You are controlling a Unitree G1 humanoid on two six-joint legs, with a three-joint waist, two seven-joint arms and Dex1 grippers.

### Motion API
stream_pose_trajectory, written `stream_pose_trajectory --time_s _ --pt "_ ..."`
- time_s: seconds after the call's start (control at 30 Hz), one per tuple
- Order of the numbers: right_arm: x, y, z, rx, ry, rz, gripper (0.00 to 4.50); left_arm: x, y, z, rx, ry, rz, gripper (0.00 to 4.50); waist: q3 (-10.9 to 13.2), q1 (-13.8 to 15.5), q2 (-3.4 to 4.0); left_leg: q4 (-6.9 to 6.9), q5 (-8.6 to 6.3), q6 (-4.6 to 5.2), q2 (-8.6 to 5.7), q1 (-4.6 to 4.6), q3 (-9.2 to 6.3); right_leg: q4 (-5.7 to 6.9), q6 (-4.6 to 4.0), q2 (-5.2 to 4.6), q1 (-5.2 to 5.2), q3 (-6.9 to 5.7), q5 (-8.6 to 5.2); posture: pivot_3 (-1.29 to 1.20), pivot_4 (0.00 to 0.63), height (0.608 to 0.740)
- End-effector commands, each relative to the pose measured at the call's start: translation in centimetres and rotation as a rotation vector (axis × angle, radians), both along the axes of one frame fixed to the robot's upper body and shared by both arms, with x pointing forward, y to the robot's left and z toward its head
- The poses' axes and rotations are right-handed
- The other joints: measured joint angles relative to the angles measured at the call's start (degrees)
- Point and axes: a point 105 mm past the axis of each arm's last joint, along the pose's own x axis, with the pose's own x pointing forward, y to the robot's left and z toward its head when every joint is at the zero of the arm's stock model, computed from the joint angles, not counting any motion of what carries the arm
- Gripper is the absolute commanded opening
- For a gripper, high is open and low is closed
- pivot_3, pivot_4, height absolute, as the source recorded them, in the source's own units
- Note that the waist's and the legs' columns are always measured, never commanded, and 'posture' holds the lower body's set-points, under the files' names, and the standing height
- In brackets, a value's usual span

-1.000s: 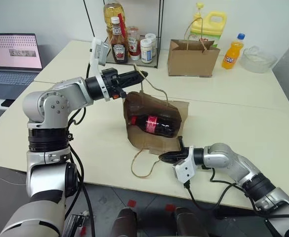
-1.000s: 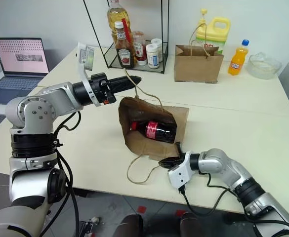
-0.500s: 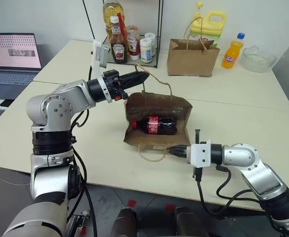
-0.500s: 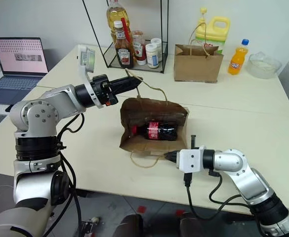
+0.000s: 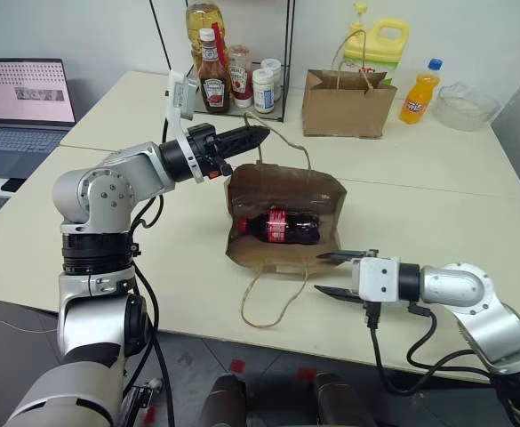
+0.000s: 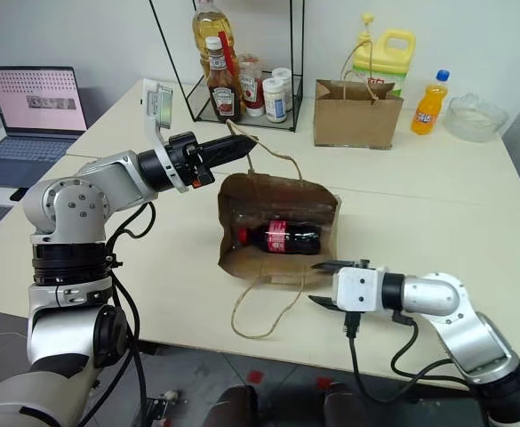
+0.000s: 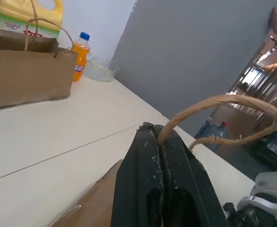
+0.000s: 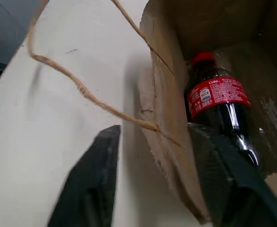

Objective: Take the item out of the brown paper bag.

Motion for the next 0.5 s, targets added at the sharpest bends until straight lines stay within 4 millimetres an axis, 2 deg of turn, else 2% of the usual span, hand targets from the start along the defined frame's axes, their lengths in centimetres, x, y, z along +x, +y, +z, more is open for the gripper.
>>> stream_pose_trajectory --time_s 0.03,0.1,0.17,0.3,0.4,0.5 --pt "-1.0 -1.5 2.2 0.01 0.008 -0.021 3.83 -0.6 0.0 1.7 -0.012 -0.075 -0.017 0.0 0.0 0.1 0.0 -0.01 0.0 0.0 0.0 -0.01 0.0 0.0 0.0 0.0 0.0 0.0 0.0 0.0 0.15 0.74" --pt "-0.9 -1.9 4.2 0.093 0.074 -0.069 4.45 -0.6 0.1 1.7 -0.01 -0.075 -0.012 0.0 0.0 0.0 -0.02 0.0 0.0 0.0 0.0 0.0 0.01 -0.01 0.0 0.0 0.0 0.01 0.0 0.0 0.15 0.74" --pt "-1.2 -1.2 6.6 0.267 0.229 -0.092 4.45 -0.5 0.1 1.7 -0.008 -0.076 -0.009 0.0 0.0 -0.2 -0.02 -0.01 0.0 0.01 0.01 0.02 0.02 0.01 0.02 0.01 0.0 0.04 0.01 0.0 0.15 0.74" --pt "-2.4 2.0 10.2 0.521 0.467 0.0 4.45 -0.4 0.0 1.7 -0.005 -0.075 -0.011 0.0 0.0 -0.5 -0.02 -0.01 0.0 0.01 0.05 0.03 0.01 0.03 0.01 0.02 0.02 0.03 0.02 0.0 0.15 0.74" --pt "-2.4 4.2 11.1 0.616 0.578 0.045 3.53 -0.2 -0.3 1.9 -0.005 -0.078 -0.012 0.0 0.0 -0.5 -0.02 -0.06 0.0 0.02 0.05 -0.01 -0.01 -0.03 0.01 0.02 0.0 0.0 0.02 0.0 0.15 0.74" --pt "-1.9 6.0 10.8 0.657 0.662 0.065 2.44 -0.2 -0.5 2.1 -0.002 -0.085 -0.017 0.0 0.0 -0.4 -0.02 -0.04 0.0 0.02 0.01 -0.27 -0.01 -0.01 0.01 0.0 -0.28 -0.01 0.03 0.0 0.15 0.74"
